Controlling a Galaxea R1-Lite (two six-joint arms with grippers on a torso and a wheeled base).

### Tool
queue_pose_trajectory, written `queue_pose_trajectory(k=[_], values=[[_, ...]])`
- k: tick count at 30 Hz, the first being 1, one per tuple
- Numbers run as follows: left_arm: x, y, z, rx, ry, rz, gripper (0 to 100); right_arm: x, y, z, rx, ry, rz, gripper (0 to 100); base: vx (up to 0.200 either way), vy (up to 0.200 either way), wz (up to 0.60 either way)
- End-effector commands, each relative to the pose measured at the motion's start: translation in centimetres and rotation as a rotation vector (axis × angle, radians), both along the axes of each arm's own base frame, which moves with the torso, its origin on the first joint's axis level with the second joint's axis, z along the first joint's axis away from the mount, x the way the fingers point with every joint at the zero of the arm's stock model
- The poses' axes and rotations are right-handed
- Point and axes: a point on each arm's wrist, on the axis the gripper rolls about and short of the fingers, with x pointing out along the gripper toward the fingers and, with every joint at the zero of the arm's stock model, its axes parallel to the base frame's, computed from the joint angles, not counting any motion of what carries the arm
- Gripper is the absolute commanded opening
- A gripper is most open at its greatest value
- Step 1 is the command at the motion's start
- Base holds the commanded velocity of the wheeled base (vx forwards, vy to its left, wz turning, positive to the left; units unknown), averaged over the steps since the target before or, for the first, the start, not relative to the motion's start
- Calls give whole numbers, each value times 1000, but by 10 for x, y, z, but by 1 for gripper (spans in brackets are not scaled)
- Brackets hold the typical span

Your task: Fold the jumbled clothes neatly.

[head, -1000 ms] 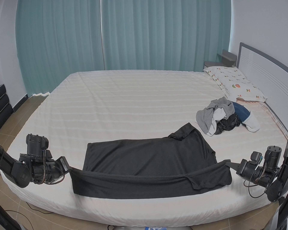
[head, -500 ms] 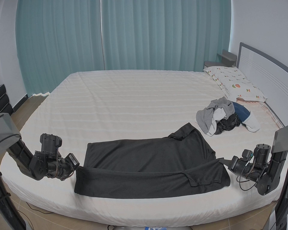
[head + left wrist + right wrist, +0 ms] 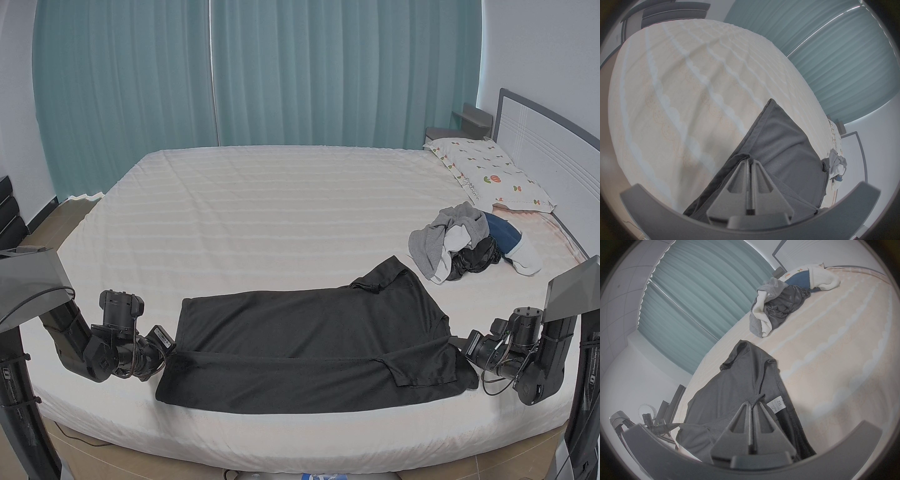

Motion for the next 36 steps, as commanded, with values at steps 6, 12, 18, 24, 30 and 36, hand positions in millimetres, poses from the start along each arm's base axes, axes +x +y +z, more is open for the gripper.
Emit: queue_pose_trajectory(k=[6,12,18,24,30,36], values=[[2,0,-5,-25,14,27,100,3,0,-9,3,16,0,100,0,0,0],[-1,8,3,-31,-3,51,100,1,-7,-1,79,23,-58,100,0,0,0],[-7,11,13,-41,-23,50,100,1,-15,8,188,33,-115,100,0,0,0],[-6,19,13,-55,-24,70,100,1,-21,8,199,34,-126,100,0,133,0],[-7,20,13,-62,-23,66,100,1,-21,8,199,36,-126,100,0,67,0],[-5,20,13,-63,-25,67,100,1,-21,7,199,36,-124,100,0,0,0]])
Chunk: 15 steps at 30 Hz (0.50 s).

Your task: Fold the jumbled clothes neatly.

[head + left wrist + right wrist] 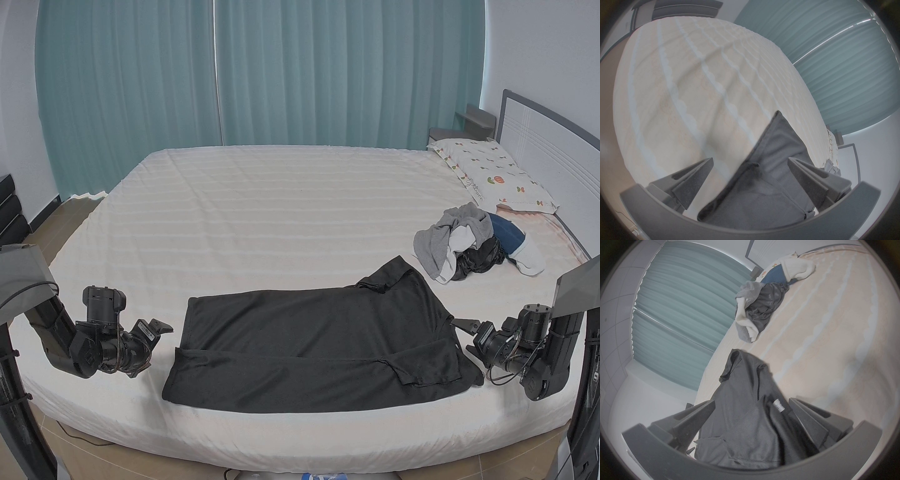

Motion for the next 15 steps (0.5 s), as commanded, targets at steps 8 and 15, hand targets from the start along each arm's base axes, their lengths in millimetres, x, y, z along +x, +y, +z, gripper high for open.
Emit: queue_pose_trajectory(k=[8,15], values=[[3,-2,3,-3,-17,-4,100,2,1,1,0,-13,2,100,0,0,0],[22,-16,17,-16,-86,-14,100,0,2,-2,3,2,3,100,0,0,0]])
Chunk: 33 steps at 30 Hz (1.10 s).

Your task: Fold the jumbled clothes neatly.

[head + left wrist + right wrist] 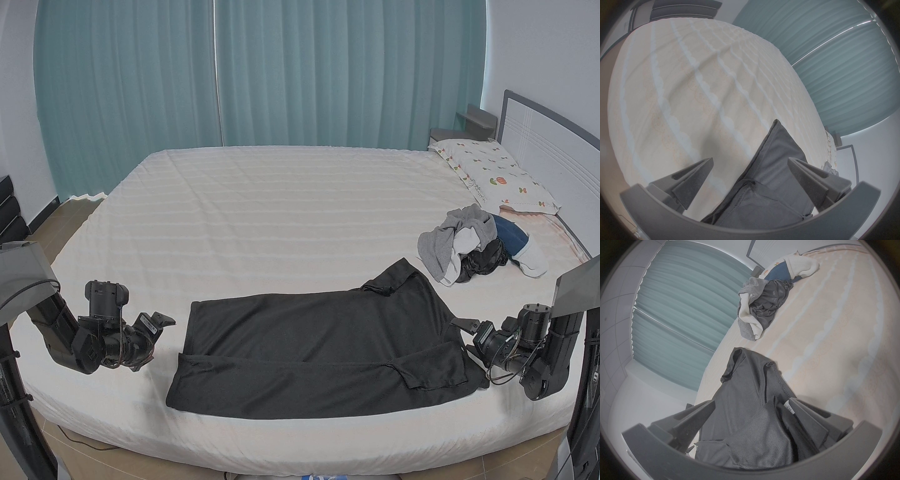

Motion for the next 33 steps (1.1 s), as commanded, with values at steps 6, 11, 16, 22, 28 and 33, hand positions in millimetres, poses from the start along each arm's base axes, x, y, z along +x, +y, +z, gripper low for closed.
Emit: queue_pose_trajectory(k=[6,11,16,22,28,33], values=[[38,-12,18,-7,-122,-18,100,-6,2,-8,2,36,6,100,0,0,0],[71,-16,5,1,-154,-33,100,-6,3,-13,4,55,8,100,0,0,0],[92,-27,-14,54,-167,-92,100,-6,4,-17,36,80,-4,100,0,0,0],[119,-33,-24,94,-218,-100,100,-8,10,-19,30,90,15,100,0,0,0],[121,-47,-47,174,-191,-110,100,-8,10,-21,28,96,14,100,0,0,0],[126,-49,-57,209,-212,-96,100,-9,14,-22,23,100,25,100,0,0,0]])
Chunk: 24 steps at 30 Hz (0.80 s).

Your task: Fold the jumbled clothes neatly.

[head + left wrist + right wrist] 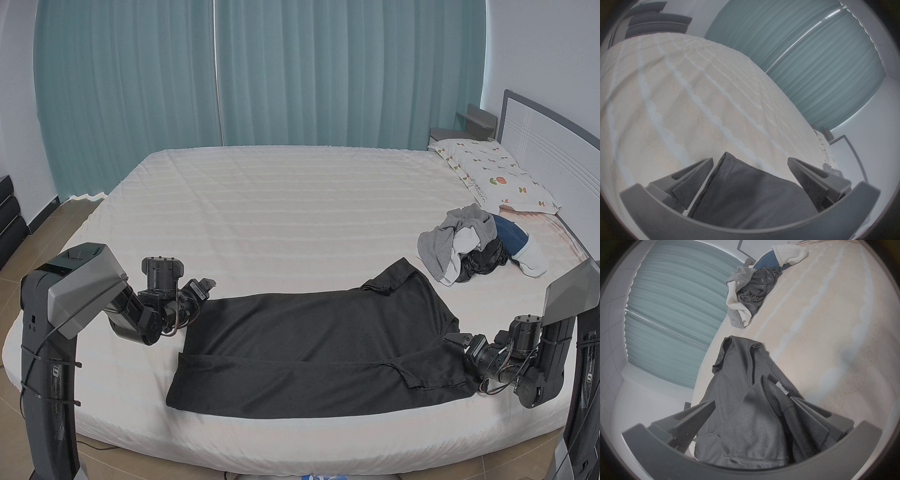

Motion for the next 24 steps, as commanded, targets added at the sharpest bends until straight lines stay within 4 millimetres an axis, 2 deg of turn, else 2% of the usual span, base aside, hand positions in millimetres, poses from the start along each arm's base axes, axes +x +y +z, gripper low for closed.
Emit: queue_pose_trajectory(k=[1,9,10,17,21,24], values=[[2,-4,-17,7,23,-6,100,0,2,-2,0,2,8,100,0,0,0],[2,-3,-17,4,20,-1,100,0,2,-3,0,5,8,100,0,0,0],[2,-2,-16,2,20,0,0,0,2,-3,0,5,8,100,0,0,0],[-2,4,-9,-1,17,19,0,4,2,0,2,-15,8,100,0,0,0],[-4,7,-1,-20,2,42,0,6,8,5,-16,-41,15,100,0,0,0],[-7,10,12,-62,-31,68,0,12,12,16,-41,-95,-9,100,0,0,0]])
